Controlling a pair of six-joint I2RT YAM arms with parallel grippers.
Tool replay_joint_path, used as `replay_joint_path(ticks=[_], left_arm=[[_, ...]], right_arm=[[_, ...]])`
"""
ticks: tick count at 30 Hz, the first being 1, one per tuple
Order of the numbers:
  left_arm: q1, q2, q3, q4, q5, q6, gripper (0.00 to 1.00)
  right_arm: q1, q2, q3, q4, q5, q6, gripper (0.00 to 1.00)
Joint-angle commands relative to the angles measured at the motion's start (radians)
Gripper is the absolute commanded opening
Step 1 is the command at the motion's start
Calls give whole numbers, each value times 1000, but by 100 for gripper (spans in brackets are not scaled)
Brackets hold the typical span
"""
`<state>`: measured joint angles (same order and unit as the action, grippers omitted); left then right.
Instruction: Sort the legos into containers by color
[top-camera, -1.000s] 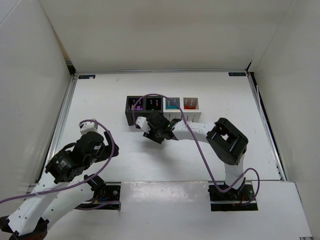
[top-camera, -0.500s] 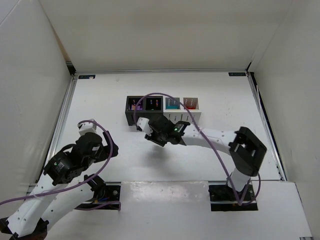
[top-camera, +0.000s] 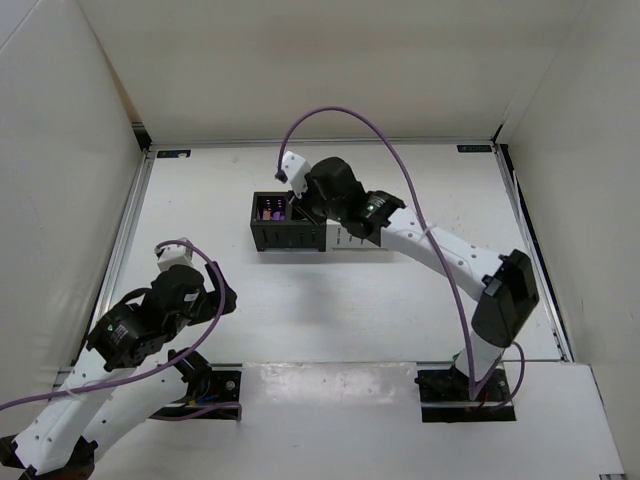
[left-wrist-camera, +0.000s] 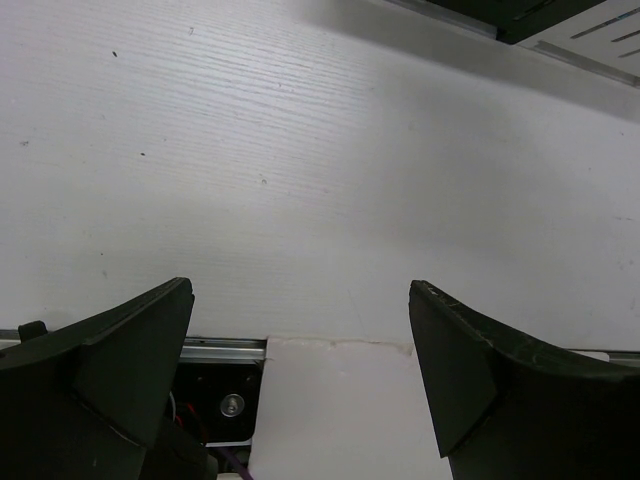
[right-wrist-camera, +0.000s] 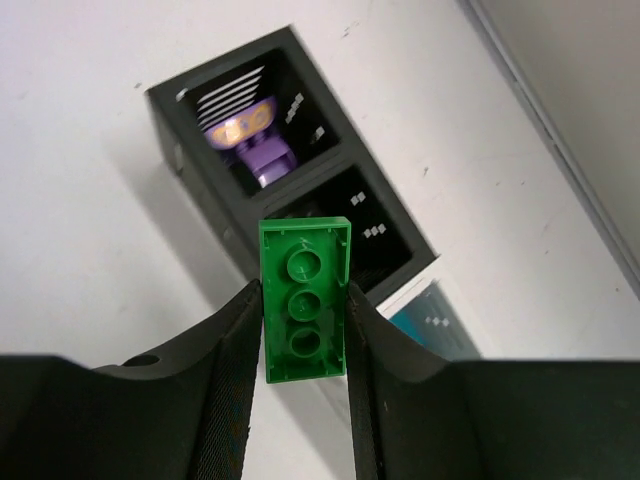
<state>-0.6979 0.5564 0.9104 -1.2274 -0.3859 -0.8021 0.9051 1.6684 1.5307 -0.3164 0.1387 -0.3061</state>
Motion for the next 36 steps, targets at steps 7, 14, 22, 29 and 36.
replay_joint_path(ticks=[7,14,22,29,36], left_arm=[[-3,42,53,11,-27,11,100],[-3,74,58,23,-25,20,100],[-5,80,67,25,-21,23,100],[-5,88,99,-1,-34,17,100],[-3,155,139,-43,-45,-15,100]], right_arm=[[-66,154,131,82,-21,19,33],[-78,180,131,94,-68,39,47],[-75,162,158,80,-56,48,62],[-80,-19,62,68,-27,143,90],[-172,-314,-158,-145,192,446,90]])
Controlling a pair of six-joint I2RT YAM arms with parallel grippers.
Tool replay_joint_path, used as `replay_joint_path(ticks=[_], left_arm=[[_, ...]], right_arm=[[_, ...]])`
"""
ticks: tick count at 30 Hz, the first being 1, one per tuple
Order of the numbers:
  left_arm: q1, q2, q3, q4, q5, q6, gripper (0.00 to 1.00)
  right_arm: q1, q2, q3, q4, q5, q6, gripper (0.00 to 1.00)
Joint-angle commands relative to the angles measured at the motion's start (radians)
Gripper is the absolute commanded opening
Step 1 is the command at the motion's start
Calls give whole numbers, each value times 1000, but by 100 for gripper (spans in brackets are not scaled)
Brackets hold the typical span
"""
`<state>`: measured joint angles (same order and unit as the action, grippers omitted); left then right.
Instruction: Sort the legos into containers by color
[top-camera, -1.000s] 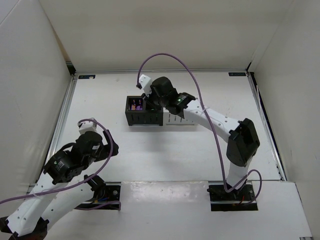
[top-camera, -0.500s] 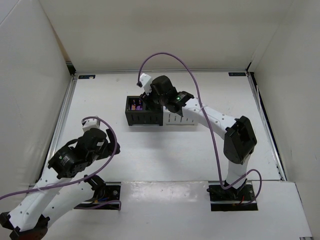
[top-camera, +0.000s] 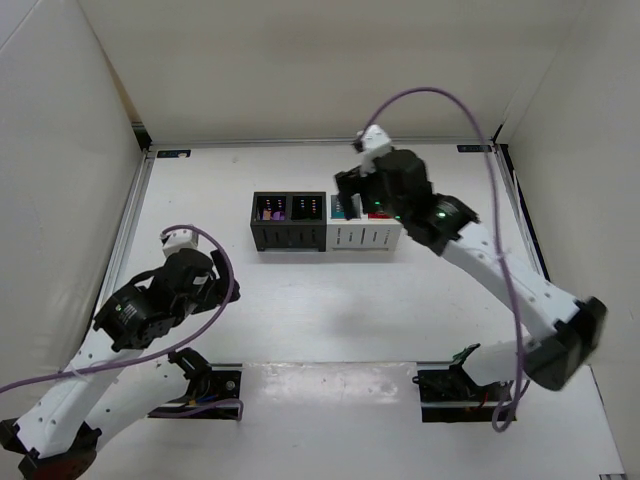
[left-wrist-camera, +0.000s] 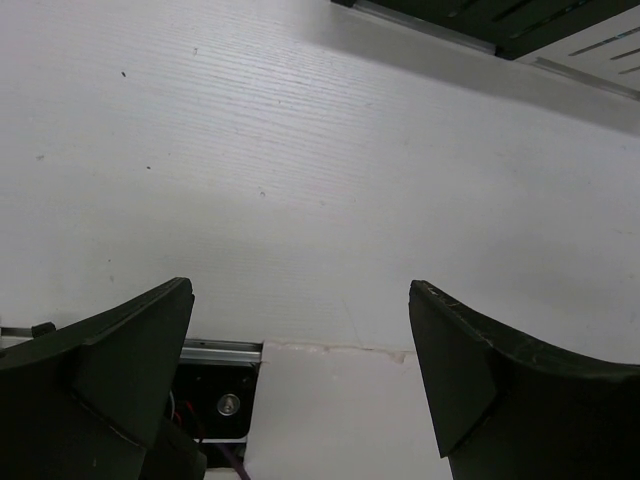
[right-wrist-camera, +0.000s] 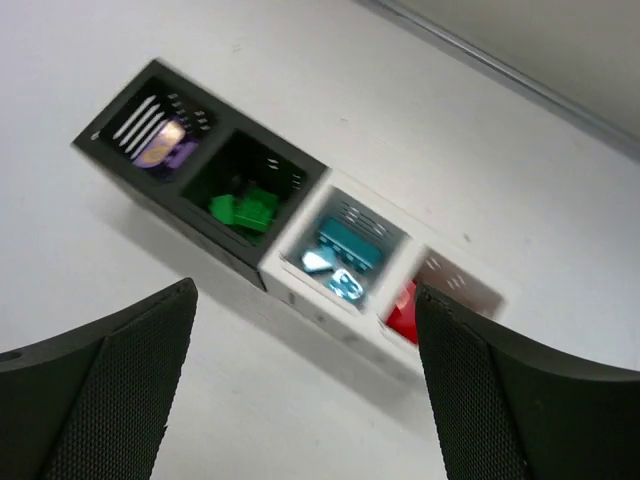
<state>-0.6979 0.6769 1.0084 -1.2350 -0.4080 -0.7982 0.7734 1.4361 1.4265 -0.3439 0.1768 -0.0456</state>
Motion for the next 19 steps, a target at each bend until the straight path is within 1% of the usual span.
replay_joint_path(ticks=[1,2,3,4,6,8,12,15,19], left_arm=[[-2,42,44,-50,-34,-25,100],[-3,49,48,-66,-35,-29,100],[-5,65,59,-75,-41,-33,100],[-3,69,61,-84,-41,-41,100],[-2,70,65,-86,-45,-48,100],[-3,64,52,-74,-40,-55,100],[-3,30,25,-55,-43,-64,100],[-3,24,19,-64,-43,-78,100],[-5,24,7,-83,-32,-87,100]], right_arm=[[-57,-159,-93,-145,173,209,90],[-65,-189,-133,-215,185,229,90],[-68,-219,-155,-237,203,287,90],[-95,-276,-194,-259,208,302,90],[-112,-395,-257,-322,219,377,90],[-147,-484,-326,-359,225,406,90],[-186,-639,-368,-412,219,440,90],[-221,-689,-383,-481,207,435,90],[-261,-703,-400,-489,135,415,90]])
